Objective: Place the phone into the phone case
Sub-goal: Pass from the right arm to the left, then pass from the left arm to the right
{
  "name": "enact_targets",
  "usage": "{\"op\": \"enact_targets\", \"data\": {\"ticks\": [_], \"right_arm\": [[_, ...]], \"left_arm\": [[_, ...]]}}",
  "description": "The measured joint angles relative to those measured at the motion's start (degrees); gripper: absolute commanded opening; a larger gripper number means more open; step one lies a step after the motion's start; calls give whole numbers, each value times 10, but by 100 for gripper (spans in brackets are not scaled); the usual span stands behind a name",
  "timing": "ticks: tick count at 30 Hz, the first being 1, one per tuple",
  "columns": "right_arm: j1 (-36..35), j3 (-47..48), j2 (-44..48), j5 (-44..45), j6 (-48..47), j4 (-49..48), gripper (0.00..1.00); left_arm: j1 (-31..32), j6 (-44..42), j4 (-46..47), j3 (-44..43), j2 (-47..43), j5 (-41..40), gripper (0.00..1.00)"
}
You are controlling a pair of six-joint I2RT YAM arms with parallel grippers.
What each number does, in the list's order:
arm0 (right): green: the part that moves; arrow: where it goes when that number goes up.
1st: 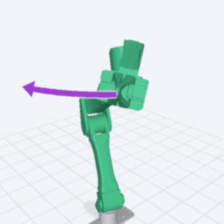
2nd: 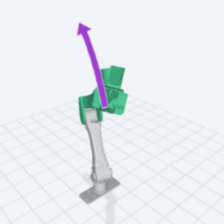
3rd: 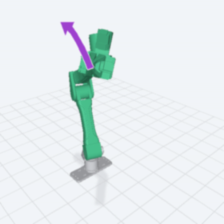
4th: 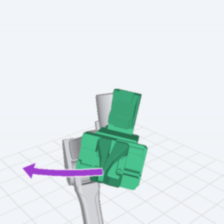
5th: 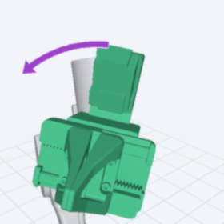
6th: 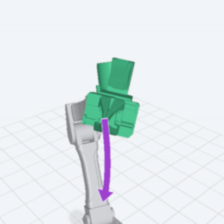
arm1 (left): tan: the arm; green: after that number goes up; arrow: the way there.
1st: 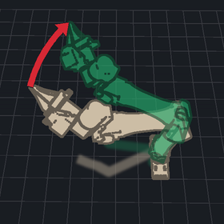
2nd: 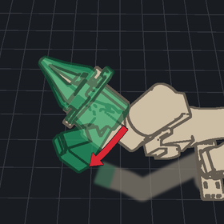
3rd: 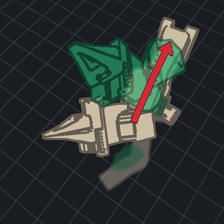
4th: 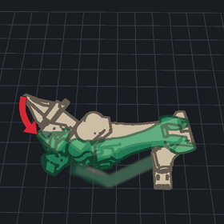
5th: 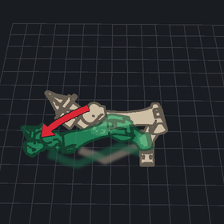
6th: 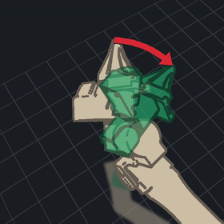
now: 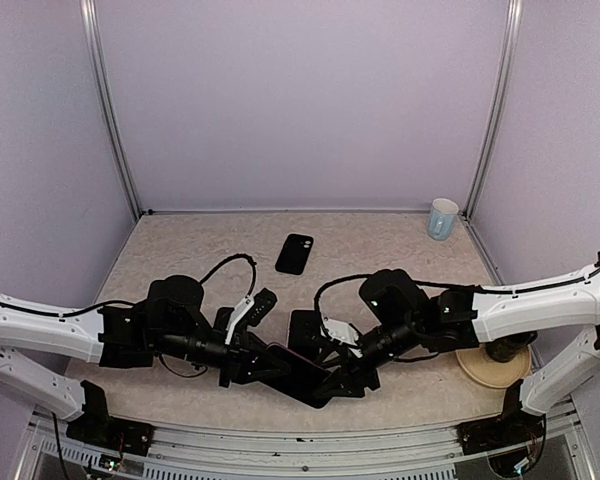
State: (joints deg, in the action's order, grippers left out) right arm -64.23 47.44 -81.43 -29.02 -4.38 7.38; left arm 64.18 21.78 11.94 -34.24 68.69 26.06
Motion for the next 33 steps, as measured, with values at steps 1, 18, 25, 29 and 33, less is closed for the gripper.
{"op": "enact_targets", "data": {"ticks": [1, 18, 25, 29, 33], "right_arm": [[0, 0, 2, 11, -2, 0, 62], [-19, 1, 14, 177, -16, -21, 99], [-73, 3, 17, 290, -44, -40, 100], [-92, 10, 7, 338, -55, -48, 100], [-100, 11, 0, 365, -57, -55, 100]], "left_arm": [[-1, 6, 0, 0, 0, -4, 0], [-32, 127, 52, 0, 25, -26, 0], [-36, 176, 58, 0, 53, -26, 0], [-39, 196, 69, 0, 62, -27, 0], [-45, 213, 75, 0, 62, -37, 0]]}}
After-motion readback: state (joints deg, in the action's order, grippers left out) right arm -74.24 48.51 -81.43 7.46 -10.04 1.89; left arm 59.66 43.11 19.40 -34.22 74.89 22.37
